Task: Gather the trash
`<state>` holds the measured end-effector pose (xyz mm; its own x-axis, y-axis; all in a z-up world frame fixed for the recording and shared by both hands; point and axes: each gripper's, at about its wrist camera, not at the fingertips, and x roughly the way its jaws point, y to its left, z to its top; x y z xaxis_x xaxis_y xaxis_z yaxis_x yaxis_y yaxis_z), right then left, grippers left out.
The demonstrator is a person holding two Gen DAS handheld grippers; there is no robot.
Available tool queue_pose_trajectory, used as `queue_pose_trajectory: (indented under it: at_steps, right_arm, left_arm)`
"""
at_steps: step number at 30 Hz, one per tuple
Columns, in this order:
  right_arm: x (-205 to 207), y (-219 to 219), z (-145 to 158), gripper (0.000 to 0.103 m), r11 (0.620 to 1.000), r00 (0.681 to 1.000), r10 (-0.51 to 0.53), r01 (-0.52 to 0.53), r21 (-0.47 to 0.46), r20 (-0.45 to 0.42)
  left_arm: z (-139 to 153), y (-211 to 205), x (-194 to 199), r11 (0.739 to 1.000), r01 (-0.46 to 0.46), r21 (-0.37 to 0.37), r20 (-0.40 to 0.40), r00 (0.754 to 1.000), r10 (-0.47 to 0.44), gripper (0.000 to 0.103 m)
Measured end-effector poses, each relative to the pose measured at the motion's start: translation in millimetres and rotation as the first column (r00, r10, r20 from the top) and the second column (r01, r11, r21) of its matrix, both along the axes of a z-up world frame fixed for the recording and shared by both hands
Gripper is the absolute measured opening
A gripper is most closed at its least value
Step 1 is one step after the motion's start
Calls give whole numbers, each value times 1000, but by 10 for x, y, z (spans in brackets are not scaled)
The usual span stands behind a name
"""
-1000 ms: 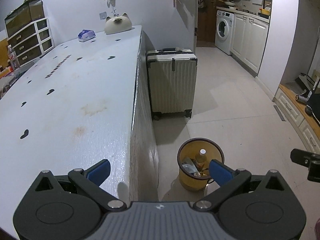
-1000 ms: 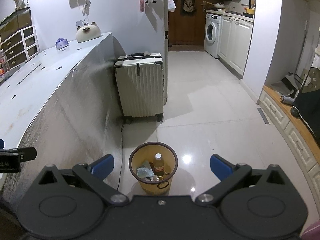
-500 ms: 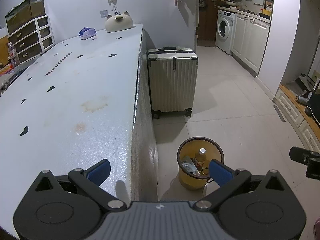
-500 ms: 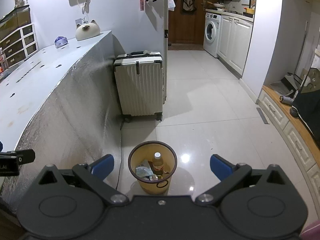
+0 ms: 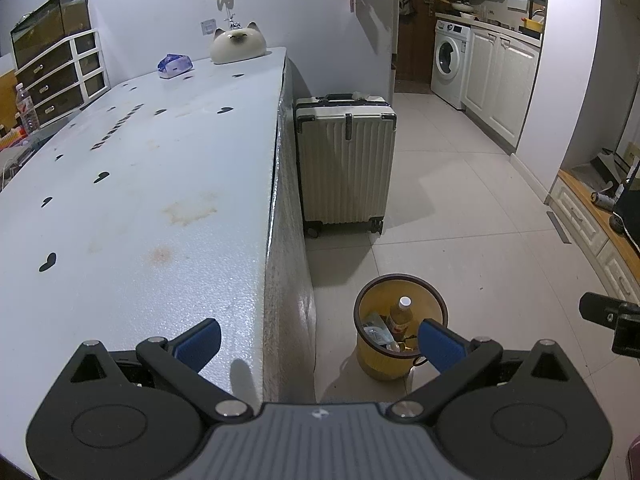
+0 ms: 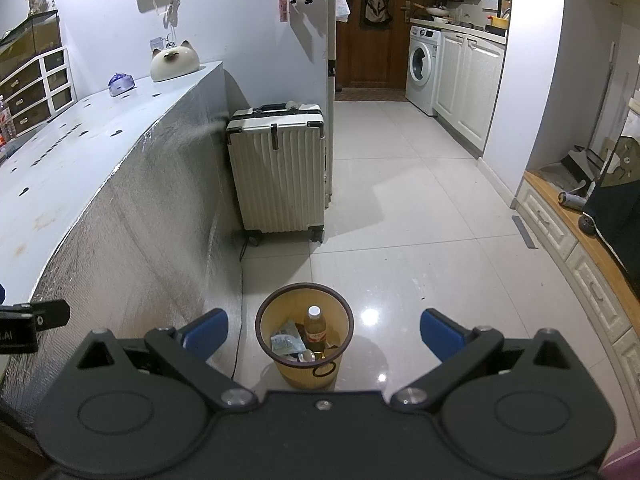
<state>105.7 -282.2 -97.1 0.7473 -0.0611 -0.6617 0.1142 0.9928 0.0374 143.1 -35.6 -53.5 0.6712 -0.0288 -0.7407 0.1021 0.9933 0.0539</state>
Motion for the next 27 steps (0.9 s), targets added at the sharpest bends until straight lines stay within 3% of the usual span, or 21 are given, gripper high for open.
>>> queue_pose_trajectory:
  at_steps: [27]
  right_arm:
    - [-33,15,23,103,1000,1000,-5,5,-3,4]
  left_arm:
    - [15,-15,-38,1000,-5,-1,5,1000,5,103]
